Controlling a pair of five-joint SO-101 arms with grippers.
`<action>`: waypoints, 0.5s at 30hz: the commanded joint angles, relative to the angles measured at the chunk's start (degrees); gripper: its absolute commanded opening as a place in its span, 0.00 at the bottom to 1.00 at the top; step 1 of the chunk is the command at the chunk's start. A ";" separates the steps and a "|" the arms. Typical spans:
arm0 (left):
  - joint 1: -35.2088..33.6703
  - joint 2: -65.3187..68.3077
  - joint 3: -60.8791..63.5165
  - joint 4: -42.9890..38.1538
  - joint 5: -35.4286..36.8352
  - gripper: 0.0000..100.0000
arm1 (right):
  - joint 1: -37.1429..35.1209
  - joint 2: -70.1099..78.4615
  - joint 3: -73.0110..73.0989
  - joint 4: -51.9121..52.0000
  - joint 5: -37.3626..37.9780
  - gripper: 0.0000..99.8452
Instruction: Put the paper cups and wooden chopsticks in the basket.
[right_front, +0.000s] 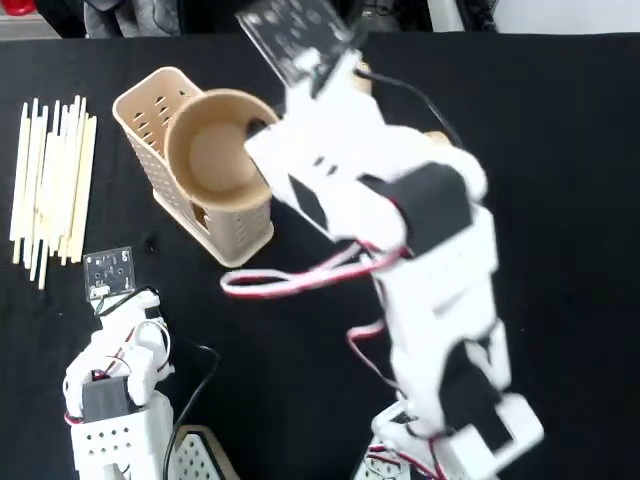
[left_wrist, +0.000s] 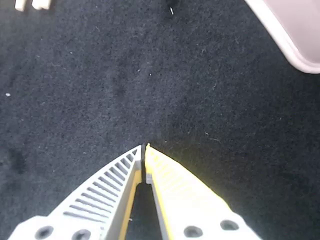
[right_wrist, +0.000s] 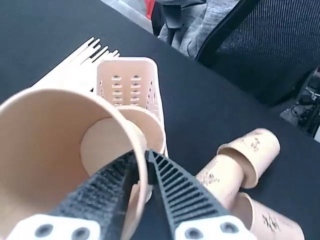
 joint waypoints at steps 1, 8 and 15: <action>0.57 -0.09 0.92 0.26 0.44 0.03 | -0.79 5.93 -8.84 0.09 1.32 0.01; 0.57 -0.09 0.92 0.26 0.44 0.03 | -0.62 14.29 -15.78 0.62 1.58 0.01; 0.57 -0.09 0.92 0.26 0.44 0.03 | -0.44 17.19 -15.87 1.67 1.41 0.01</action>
